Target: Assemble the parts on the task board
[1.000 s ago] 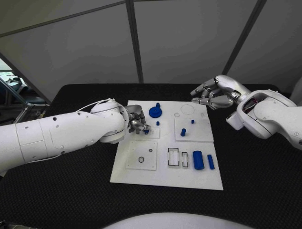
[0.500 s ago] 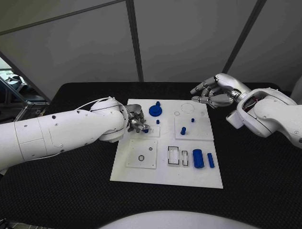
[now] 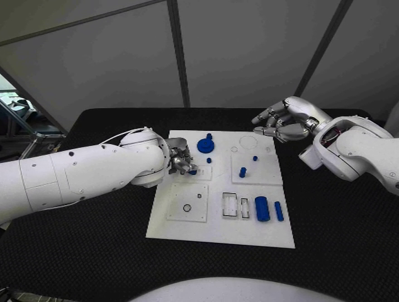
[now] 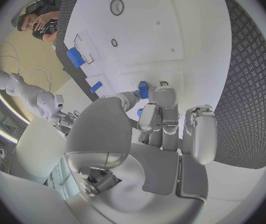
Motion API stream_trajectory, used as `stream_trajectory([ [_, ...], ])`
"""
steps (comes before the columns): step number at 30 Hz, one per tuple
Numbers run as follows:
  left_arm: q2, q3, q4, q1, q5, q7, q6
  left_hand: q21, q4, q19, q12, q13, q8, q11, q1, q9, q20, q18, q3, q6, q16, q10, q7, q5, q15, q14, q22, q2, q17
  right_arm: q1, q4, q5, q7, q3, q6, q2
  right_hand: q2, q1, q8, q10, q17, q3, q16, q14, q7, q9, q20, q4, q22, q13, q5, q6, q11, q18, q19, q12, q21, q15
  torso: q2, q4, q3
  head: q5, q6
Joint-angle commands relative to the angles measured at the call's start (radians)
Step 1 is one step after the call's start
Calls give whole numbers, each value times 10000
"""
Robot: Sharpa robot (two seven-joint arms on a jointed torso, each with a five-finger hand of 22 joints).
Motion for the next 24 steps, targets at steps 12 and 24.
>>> stream_trajectory([
  [12,144,-19,-112,-16,143,-180,315,82,-1301,330,61,54,122,-68,-890,139,-69,7,1448,190,-61,151,-167,25,-51,34,1316,-104,40,21,42,-23,97,7,59,-9,41,58,-37,-83,-23,41,-63,36,45,-11,23,26,-18,-23,54,14,-2,92,66,-48,-82,0,0,-7,14,-40,-7],
  [24,299,-18,-239,-15,163,-217,254,176,-931,417,183,181,100,-115,-1642,189,-109,-28,799,419,-63,228,-229,0,-87,48,1480,-201,68,22,51,-23,99,8,25,15,41,44,-37,-86,-39,38,-84,35,47,-11,23,36,-55,-32,55,15,0,99,46,-53,-119,1,5,-5,2,-101,-6],
])
